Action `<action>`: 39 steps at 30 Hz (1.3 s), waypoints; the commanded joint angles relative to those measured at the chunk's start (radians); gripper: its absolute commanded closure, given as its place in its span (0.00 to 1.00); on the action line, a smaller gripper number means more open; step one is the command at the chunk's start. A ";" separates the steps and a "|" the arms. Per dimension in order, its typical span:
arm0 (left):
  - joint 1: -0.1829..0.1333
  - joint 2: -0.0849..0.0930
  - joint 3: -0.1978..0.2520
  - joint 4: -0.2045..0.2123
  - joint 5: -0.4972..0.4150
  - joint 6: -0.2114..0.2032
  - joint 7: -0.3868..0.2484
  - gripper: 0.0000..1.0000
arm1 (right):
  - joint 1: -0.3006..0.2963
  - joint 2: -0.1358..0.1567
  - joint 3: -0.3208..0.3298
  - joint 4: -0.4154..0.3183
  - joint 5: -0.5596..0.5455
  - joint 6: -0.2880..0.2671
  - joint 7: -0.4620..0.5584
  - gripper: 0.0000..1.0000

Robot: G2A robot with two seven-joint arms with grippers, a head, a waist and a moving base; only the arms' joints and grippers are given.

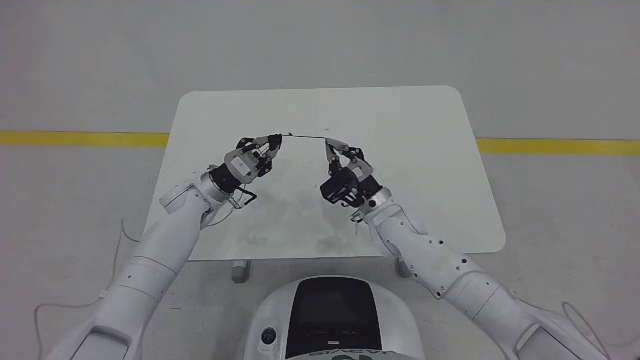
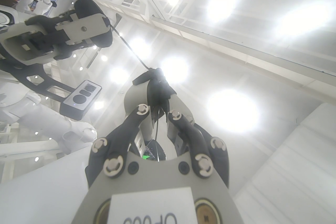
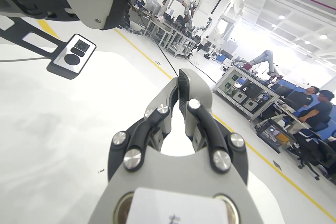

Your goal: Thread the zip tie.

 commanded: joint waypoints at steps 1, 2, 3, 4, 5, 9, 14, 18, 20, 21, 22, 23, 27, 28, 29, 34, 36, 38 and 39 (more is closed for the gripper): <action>0.000 0.000 0.000 0.000 0.000 0.000 0.000 1.00 | -0.003 0.003 0.003 -0.005 0.000 0.000 -0.008 1.00; 0.000 0.000 0.000 0.000 0.000 0.000 0.000 1.00 | -0.006 0.005 0.004 -0.008 0.000 -0.002 -0.013 1.00; 0.000 0.000 0.000 0.000 0.000 0.000 0.000 1.00 | -0.007 0.006 0.005 -0.009 0.000 -0.003 -0.016 0.81; 0.000 0.000 0.000 0.000 0.000 0.000 0.000 1.00 | -0.009 0.008 0.007 -0.010 0.000 -0.004 -0.018 0.06; 0.000 0.000 0.000 0.000 0.000 0.000 0.000 1.00 | -0.012 0.010 0.010 -0.012 0.000 -0.005 -0.020 0.00; 0.000 0.000 0.000 0.000 0.000 0.000 0.000 1.00 | -0.031 0.018 0.031 -0.013 0.000 -0.026 -0.021 0.00; 0.000 0.000 0.000 0.000 0.000 0.000 0.000 1.00 | -0.065 0.031 0.086 -0.020 0.026 -0.115 0.003 0.00; 0.000 0.000 0.000 0.000 0.000 0.000 0.000 1.00 | -0.066 0.032 0.090 -0.021 0.026 -0.120 0.009 0.00; 0.000 0.000 0.000 0.000 0.000 0.000 0.000 1.00 | -0.066 0.032 0.090 -0.021 0.026 -0.120 0.009 0.00; 0.000 0.000 0.000 0.000 0.000 0.000 0.000 1.00 | -0.066 0.032 0.090 -0.021 0.026 -0.120 0.009 0.00; 0.001 0.000 0.000 -0.001 -0.001 -0.001 0.005 1.00 | -0.066 0.032 0.090 -0.021 0.026 -0.120 0.009 0.00; 0.005 -0.001 0.000 -0.011 -0.005 -0.004 0.019 1.00 | -0.067 0.032 0.092 -0.022 0.028 -0.120 0.010 0.00; 0.017 0.005 -0.023 -0.039 0.004 0.000 0.034 1.00 | -0.081 0.040 0.150 -0.032 0.058 -0.156 0.005 0.00; 0.020 0.008 -0.031 -0.045 0.011 0.000 0.033 1.00 | -0.085 0.043 0.166 -0.034 0.066 -0.173 0.003 0.00; 0.026 0.011 -0.040 -0.053 0.017 0.000 0.032 1.00 | -0.092 0.047 0.185 -0.040 0.075 -0.195 0.001 0.00; 0.041 0.025 -0.080 -0.094 0.042 -0.001 -0.001 1.00 | -0.105 0.059 0.229 -0.057 0.130 -0.333 0.038 0.00; 0.041 0.025 -0.080 -0.094 0.042 -0.001 -0.001 1.00 | -0.105 0.059 0.229 -0.057 0.130 -0.333 0.038 0.00; 0.041 0.025 -0.080 -0.094 0.042 -0.001 -0.001 1.00 | -0.105 0.059 0.229 -0.057 0.130 -0.333 0.038 0.00; 0.043 0.024 -0.079 -0.096 0.043 -0.002 0.004 1.00 | -0.105 0.059 0.229 -0.057 0.130 -0.333 0.038 0.00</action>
